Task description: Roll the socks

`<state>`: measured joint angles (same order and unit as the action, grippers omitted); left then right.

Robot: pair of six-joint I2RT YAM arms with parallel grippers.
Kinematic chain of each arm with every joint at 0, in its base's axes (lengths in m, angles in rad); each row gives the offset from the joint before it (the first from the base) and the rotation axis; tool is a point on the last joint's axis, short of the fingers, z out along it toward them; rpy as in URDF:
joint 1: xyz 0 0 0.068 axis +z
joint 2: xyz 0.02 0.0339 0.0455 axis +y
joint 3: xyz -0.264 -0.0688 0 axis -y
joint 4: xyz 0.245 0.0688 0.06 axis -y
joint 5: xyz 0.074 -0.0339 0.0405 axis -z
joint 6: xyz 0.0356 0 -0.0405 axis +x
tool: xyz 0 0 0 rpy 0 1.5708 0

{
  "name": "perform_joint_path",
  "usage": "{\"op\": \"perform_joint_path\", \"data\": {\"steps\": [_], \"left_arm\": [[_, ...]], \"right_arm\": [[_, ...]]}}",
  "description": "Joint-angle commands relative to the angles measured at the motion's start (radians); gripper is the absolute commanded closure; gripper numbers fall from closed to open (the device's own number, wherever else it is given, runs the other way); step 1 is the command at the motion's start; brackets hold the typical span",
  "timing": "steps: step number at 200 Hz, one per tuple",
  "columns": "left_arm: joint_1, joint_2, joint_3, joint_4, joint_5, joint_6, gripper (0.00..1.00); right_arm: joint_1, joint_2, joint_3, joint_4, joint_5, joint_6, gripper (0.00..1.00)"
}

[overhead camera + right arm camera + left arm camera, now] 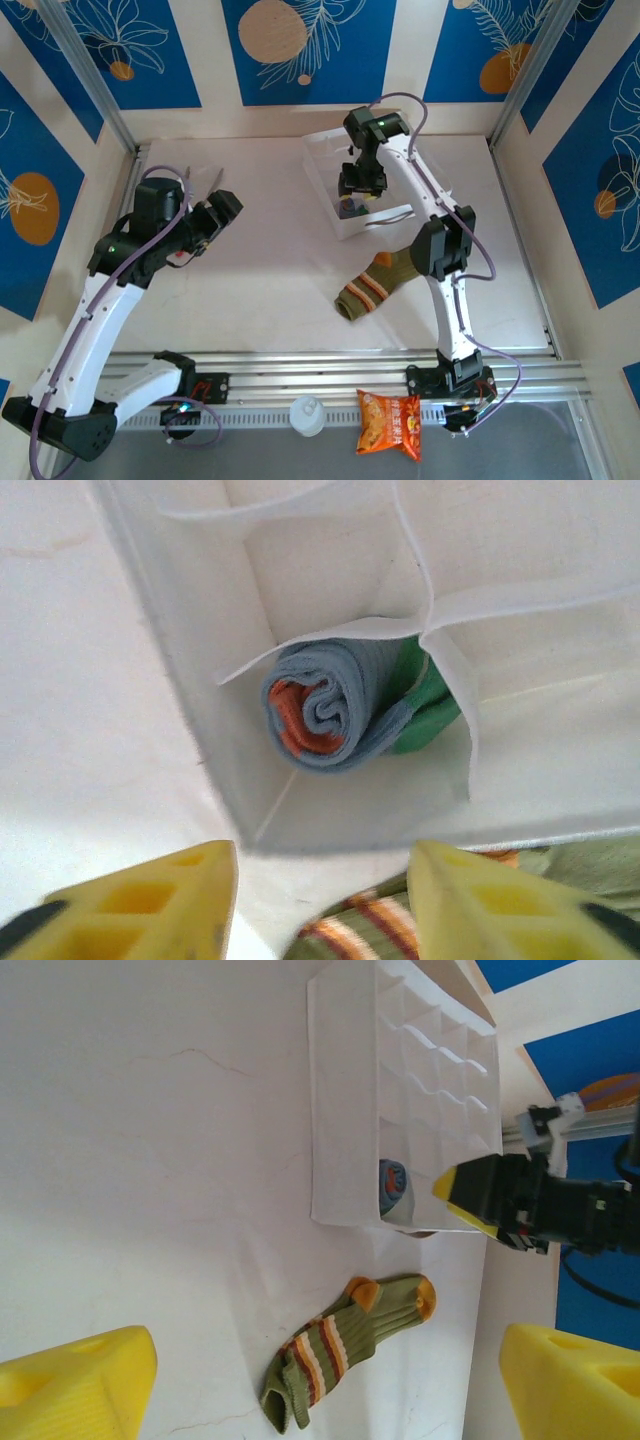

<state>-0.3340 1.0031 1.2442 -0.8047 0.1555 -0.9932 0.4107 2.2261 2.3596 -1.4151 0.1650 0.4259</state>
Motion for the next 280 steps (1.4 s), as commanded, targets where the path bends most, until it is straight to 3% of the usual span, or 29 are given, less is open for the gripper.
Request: {"op": "perform_joint_path", "data": {"steps": [1,29,60,92,128,161,181,214,236,256,280], "left_arm": [[0.009,-0.014,-0.004,0.013,0.006,-0.008,0.12],[0.009,-0.019,-0.008,0.01,0.011,-0.01,0.12],[0.009,-0.033,-0.011,-0.003,0.005,-0.01,0.12],[0.01,-0.047,-0.017,-0.01,-0.001,-0.01,0.12],[0.012,-0.04,-0.015,-0.004,0.002,-0.011,0.12],[0.012,-0.029,-0.015,0.006,0.007,-0.01,0.12],[0.012,-0.026,-0.024,0.006,0.018,0.0,0.12],[0.013,-0.005,-0.09,0.027,0.12,0.025,0.15],[0.008,0.029,-0.191,0.119,0.259,0.028,0.26],[-0.059,0.096,-0.267,0.232,0.331,0.044,0.37],[-0.198,0.229,-0.268,0.292,0.32,0.099,0.41]], "right_arm": [[-0.007,-0.028,-0.084,0.095,-0.033,0.008,0.65],[-0.01,0.05,-0.076,0.128,-0.07,0.008,0.8],[-0.011,0.119,-0.071,0.128,-0.083,0.028,0.87],[-0.016,0.115,-0.157,0.155,-0.087,0.059,0.88],[-0.018,0.038,-0.143,0.161,-0.053,0.059,0.87],[-0.021,-0.099,-0.151,0.175,0.04,0.077,0.73],[-0.025,-0.249,-0.322,0.262,0.082,0.113,0.67],[-0.015,-0.557,-0.804,0.453,0.069,0.294,0.66],[-0.01,-0.728,-1.14,0.629,-0.007,0.406,0.54],[-0.031,-0.795,-1.326,0.774,-0.061,0.491,0.52],[-0.074,-0.798,-1.461,0.876,-0.078,0.562,0.52]]}}
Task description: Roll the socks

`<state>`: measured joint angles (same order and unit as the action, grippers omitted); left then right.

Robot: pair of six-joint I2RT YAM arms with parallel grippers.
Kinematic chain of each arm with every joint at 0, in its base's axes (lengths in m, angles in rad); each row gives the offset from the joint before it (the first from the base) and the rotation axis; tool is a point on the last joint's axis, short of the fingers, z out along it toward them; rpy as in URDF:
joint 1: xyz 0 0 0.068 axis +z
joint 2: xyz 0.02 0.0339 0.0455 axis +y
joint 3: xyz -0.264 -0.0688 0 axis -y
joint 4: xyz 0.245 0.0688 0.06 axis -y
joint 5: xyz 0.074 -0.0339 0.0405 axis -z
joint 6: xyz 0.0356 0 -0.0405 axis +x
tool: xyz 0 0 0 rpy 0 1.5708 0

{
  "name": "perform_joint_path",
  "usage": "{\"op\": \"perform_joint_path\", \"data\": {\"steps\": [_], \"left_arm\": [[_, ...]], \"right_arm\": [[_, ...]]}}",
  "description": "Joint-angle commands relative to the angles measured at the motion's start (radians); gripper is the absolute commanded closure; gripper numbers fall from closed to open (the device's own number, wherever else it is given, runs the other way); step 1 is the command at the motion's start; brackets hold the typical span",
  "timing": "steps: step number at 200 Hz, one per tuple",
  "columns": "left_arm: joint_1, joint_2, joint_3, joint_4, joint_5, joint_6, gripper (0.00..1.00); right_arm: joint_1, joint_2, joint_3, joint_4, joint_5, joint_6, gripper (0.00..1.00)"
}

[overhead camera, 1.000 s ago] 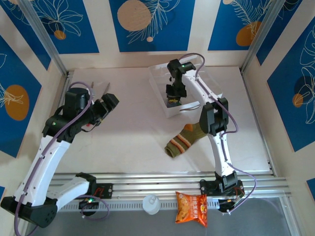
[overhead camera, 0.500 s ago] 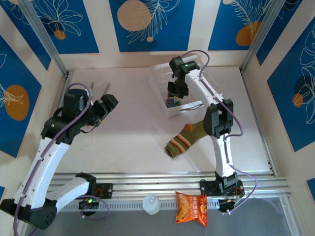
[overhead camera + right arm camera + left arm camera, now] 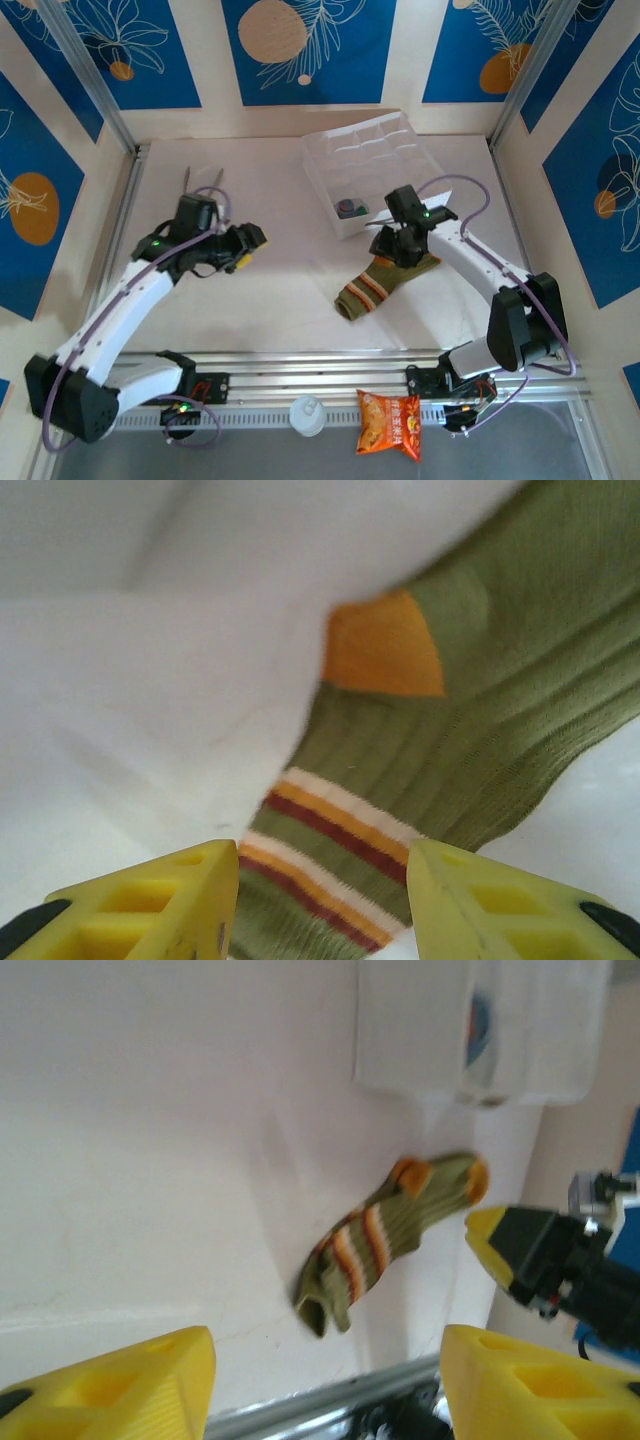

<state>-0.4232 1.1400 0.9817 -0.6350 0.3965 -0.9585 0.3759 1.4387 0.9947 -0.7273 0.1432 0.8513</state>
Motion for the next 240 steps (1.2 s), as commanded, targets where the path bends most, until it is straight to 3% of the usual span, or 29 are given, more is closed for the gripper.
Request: {"op": "perform_joint_path", "data": {"steps": [1,28,67,96,123,151,187,240], "left_arm": [[-0.115,0.097,-0.005,0.126,0.079,0.064,0.41],[-0.271,0.286,0.071,0.163,0.015,0.126,0.4],[-0.433,0.566,0.316,0.053,-0.155,0.302,0.37],[-0.503,0.727,0.445,0.003,-0.237,0.377,0.39],[-0.513,0.825,0.458,-0.053,-0.276,0.359,0.5],[-0.487,0.794,0.339,-0.084,-0.308,0.281,0.59],[-0.38,0.629,0.092,-0.088,-0.317,0.185,0.6],[-0.215,0.321,-0.201,-0.161,-0.303,0.138,0.59]], "right_arm": [[-0.041,-0.009,-0.101,0.193,-0.057,0.139,0.52],[-0.06,0.07,-0.153,0.256,-0.114,0.167,0.53],[-0.034,0.188,-0.147,0.261,-0.188,0.217,0.53],[-0.021,0.222,-0.146,0.251,-0.206,0.248,0.53],[0.001,0.245,-0.132,0.242,-0.224,0.259,0.53],[0.085,0.289,-0.087,0.231,-0.227,0.282,0.53],[0.245,0.398,0.038,0.258,-0.242,0.378,0.55],[0.476,0.694,0.433,0.2,-0.241,0.463,0.56]]}}
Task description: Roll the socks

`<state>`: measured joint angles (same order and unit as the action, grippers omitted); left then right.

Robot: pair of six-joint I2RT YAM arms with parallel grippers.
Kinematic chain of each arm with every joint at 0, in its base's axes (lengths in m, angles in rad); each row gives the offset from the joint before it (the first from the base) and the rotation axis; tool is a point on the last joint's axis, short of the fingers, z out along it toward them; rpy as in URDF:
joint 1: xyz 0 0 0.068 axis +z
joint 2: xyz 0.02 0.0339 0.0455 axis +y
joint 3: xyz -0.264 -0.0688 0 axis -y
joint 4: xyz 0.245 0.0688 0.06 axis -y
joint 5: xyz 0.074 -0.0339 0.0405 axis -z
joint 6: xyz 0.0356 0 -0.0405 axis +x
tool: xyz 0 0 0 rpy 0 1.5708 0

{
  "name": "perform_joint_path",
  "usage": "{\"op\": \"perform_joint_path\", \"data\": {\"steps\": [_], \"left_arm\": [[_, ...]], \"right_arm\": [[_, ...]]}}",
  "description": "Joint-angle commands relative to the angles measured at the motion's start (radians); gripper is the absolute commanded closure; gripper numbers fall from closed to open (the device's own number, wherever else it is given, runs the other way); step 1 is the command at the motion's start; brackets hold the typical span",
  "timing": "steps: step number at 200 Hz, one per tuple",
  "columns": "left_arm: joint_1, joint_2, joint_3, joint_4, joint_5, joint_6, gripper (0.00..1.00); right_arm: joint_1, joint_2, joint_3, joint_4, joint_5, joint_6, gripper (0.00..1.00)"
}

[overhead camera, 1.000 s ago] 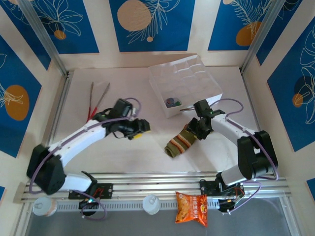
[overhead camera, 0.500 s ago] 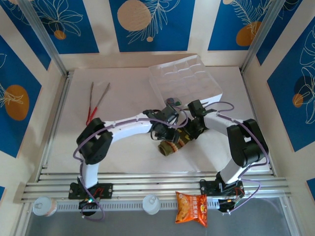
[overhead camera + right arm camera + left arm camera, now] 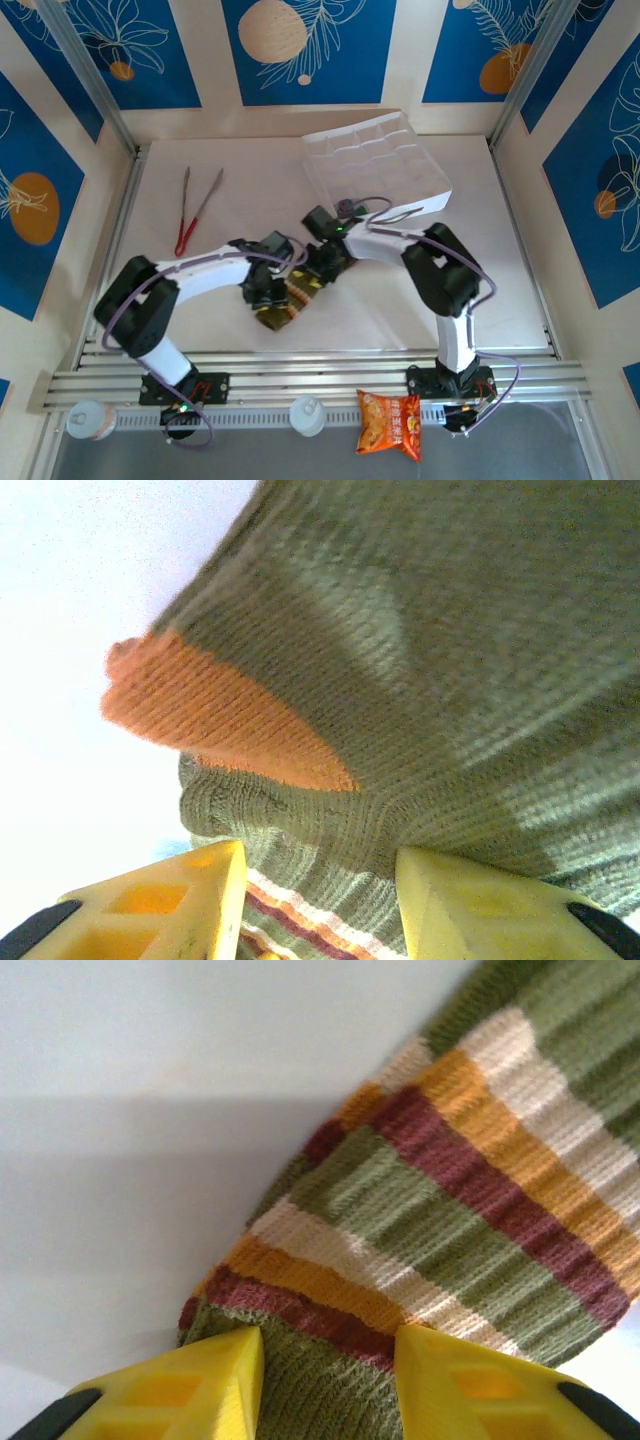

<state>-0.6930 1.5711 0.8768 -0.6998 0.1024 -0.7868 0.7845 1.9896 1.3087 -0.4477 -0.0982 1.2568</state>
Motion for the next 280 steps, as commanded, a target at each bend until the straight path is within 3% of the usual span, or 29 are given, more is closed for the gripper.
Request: {"op": "perform_joint_path", "data": {"steps": [1,43,73,96,147,178,202,214,219,221,232,243,257,280], "left_arm": [[0.059,-0.115,-0.1,-0.098,-0.01,-0.034,0.59],[0.162,-0.243,-0.17,-0.077,0.056,-0.024,0.56],[0.165,-0.161,-0.137,0.072,0.185,-0.065,0.53],[0.17,-0.101,-0.053,0.083,0.184,-0.077,0.52],[0.217,-0.203,0.007,0.111,0.283,-0.184,0.51],[0.29,-0.31,0.005,0.089,0.303,-0.241,0.5],[0.399,-0.31,0.01,0.038,0.317,-0.222,0.51],[0.448,-0.275,0.011,0.025,0.34,-0.208,0.51],[0.463,-0.254,0.014,0.023,0.352,-0.2,0.51],[0.467,-0.245,0.015,0.022,0.355,-0.195,0.52],[0.486,-0.191,0.031,-0.001,0.357,-0.178,0.53],[0.493,-0.152,0.044,-0.001,0.347,-0.166,0.54],[0.5,-0.123,0.048,-0.006,0.325,-0.18,0.54],[0.513,-0.125,0.021,-0.021,0.27,-0.24,0.52]], "right_arm": [[0.071,0.149,0.126,-0.08,-0.001,0.058,0.56],[0.081,0.406,0.519,-0.251,0.011,-0.107,0.56],[0.011,0.52,0.706,-0.316,-0.042,-0.249,0.51],[-0.026,0.485,0.745,-0.267,-0.11,-0.391,0.48],[-0.077,0.076,0.468,-0.008,-0.11,-0.63,0.32],[-0.112,-0.104,0.278,0.058,-0.083,-0.758,0.31],[-0.049,-0.278,0.012,0.262,0.0,-1.074,0.3],[0.013,-0.371,-0.161,0.429,0.03,-1.295,0.23],[0.039,-0.398,-0.222,0.483,0.034,-1.4,0.03],[0.05,-0.408,-0.247,0.499,0.037,-1.437,0.0],[0.11,-0.425,-0.323,0.538,0.079,-1.638,0.01],[0.147,-0.395,-0.314,0.455,0.099,-1.765,0.01],[0.177,-0.344,-0.281,0.394,0.135,-1.835,0.01],[0.22,-0.243,-0.271,0.471,0.245,-1.929,0.01]]}}
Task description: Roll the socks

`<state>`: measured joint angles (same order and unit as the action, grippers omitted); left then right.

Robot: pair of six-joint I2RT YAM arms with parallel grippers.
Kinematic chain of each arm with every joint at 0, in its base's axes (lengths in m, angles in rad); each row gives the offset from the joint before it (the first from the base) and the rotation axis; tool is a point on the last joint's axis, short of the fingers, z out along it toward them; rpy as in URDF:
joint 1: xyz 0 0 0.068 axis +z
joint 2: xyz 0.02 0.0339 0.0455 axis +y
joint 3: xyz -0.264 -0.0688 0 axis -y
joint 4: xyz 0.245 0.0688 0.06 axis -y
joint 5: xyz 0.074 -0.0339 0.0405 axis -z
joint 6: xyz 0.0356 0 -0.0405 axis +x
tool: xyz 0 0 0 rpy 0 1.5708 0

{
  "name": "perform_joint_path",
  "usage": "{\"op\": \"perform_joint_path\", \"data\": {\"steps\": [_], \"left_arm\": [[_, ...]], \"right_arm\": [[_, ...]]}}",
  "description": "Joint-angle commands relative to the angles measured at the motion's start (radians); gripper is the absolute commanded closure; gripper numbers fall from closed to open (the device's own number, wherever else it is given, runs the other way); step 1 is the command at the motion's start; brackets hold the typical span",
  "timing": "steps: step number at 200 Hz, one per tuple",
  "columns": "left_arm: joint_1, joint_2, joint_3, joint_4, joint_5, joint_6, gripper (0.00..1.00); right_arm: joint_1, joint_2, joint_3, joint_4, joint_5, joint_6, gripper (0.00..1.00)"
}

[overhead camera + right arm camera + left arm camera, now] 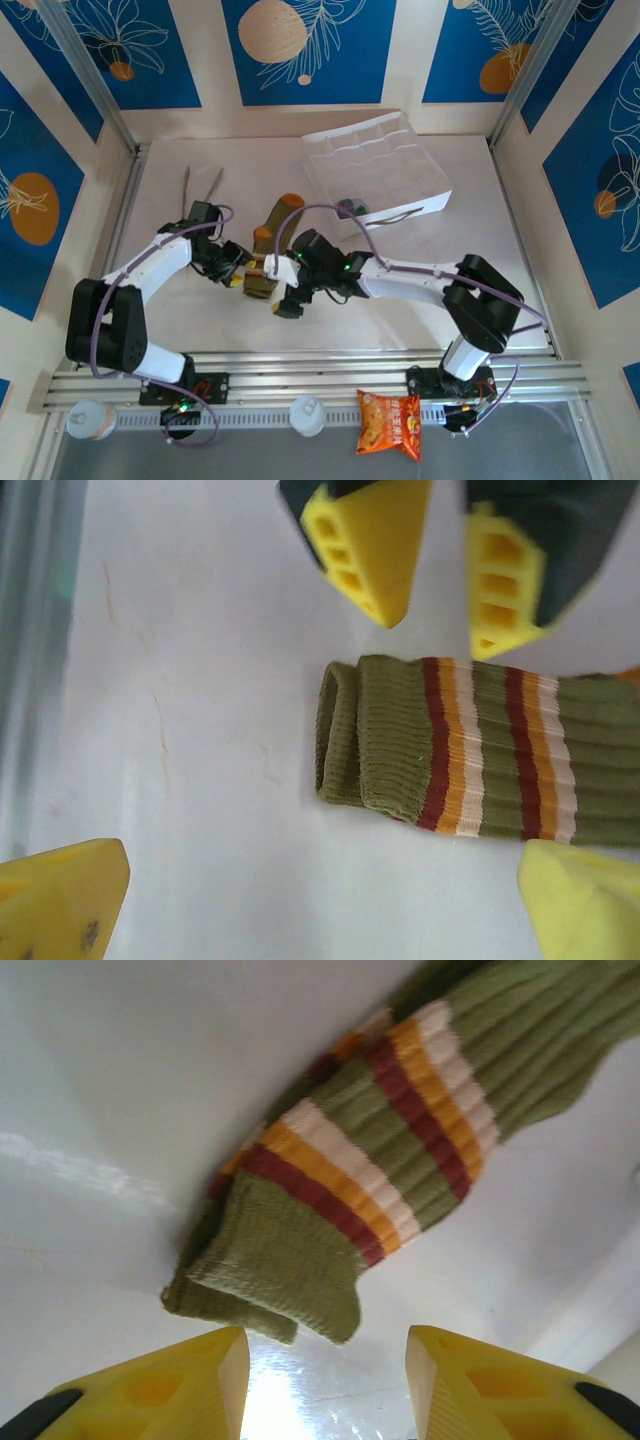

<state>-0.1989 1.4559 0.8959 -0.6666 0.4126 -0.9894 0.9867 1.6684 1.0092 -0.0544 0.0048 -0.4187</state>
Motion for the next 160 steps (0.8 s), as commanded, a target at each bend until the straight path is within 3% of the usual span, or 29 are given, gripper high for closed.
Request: {"op": "perform_joint_path", "data": {"steps": [1,42,71,132,155,160], "left_arm": [[0.019,-0.011,0.0,-0.055,-0.042,-0.041,0.51],[0.061,-0.067,-0.081,-0.049,-0.047,-0.127,0.44],[0.106,-0.098,-0.104,-0.054,-0.027,-0.133,0.43],[0.141,-0.142,-0.092,-0.093,-0.012,-0.103,0.43],[0.141,-0.173,-0.097,-0.111,-0.007,-0.104,0.43],[0.142,-0.179,-0.099,-0.113,-0.004,-0.103,0.43]], "right_arm": [[0.02,0.083,0.031,0.077,0.147,-0.253,0.01],[0.063,0.249,0.13,0.097,0.243,-0.237,0.0],[0.076,0.307,0.185,0.047,0.264,-0.172,0.11],[0.079,0.375,0.245,-0.031,0.312,-0.08,0.7],[0.084,0.355,0.25,-0.078,0.28,-0.048,1.0],[0.084,0.347,0.249,-0.091,0.269,-0.035,1.0]]}}
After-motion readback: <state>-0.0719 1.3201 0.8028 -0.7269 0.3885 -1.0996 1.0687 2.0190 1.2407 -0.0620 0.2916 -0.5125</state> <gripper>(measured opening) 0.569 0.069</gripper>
